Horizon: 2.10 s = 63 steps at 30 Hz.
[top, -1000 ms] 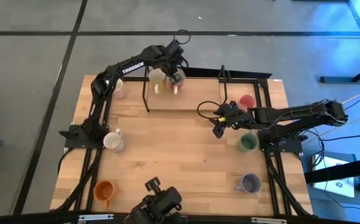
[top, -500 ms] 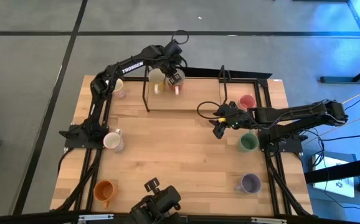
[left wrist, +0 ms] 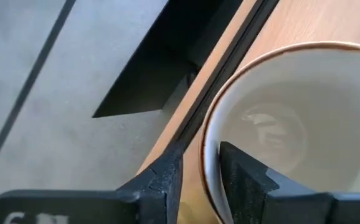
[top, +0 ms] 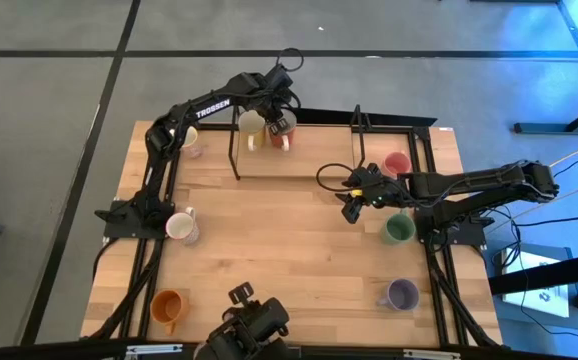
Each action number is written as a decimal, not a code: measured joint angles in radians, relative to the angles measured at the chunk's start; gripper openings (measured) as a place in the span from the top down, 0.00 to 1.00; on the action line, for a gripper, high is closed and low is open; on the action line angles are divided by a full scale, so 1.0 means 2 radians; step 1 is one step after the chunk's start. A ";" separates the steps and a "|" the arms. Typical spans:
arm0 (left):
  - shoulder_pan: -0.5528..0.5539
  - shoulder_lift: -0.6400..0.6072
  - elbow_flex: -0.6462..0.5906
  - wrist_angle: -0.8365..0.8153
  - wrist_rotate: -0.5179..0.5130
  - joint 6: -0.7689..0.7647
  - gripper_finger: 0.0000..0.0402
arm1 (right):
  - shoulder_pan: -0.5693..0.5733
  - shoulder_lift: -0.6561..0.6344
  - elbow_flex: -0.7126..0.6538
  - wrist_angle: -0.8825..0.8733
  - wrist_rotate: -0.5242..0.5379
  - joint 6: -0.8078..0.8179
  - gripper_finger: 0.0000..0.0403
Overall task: Place coffee mugs
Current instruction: Put the red mug on the shelf, then put the green mug on the shelf
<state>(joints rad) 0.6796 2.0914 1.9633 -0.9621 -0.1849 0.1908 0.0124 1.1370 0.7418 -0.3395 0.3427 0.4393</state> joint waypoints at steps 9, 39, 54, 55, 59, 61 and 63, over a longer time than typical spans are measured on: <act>0.000 0.000 0.033 -0.002 0.006 0.015 0.75 | 0.000 0.000 0.000 0.000 -0.001 0.000 0.52; -0.159 0.000 0.174 -0.059 0.132 -0.050 0.72 | 0.067 -0.149 0.074 -0.256 -0.020 0.041 0.52; -0.270 -0.001 0.122 0.060 0.123 -0.078 0.72 | 0.151 -0.211 0.073 -0.497 -0.063 0.215 0.52; -0.275 -0.001 0.115 0.069 0.123 -0.078 0.72 | 0.156 -0.210 0.073 -0.503 -0.066 0.223 0.52; -0.291 -0.001 0.101 0.084 0.124 -0.078 0.72 | 0.172 -0.210 0.073 -0.501 -0.066 0.239 0.52; -0.295 -0.001 0.095 0.087 0.123 -0.078 0.72 | 0.175 -0.208 0.074 -0.501 -0.051 0.249 0.52; -0.298 -0.001 0.086 0.092 0.122 -0.074 0.72 | 0.174 -0.204 0.073 -0.501 -0.027 0.257 0.52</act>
<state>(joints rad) 0.0845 2.0899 2.1353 -0.7789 0.0600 0.0435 0.3603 0.7281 0.8886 -1.3415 0.2880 0.9539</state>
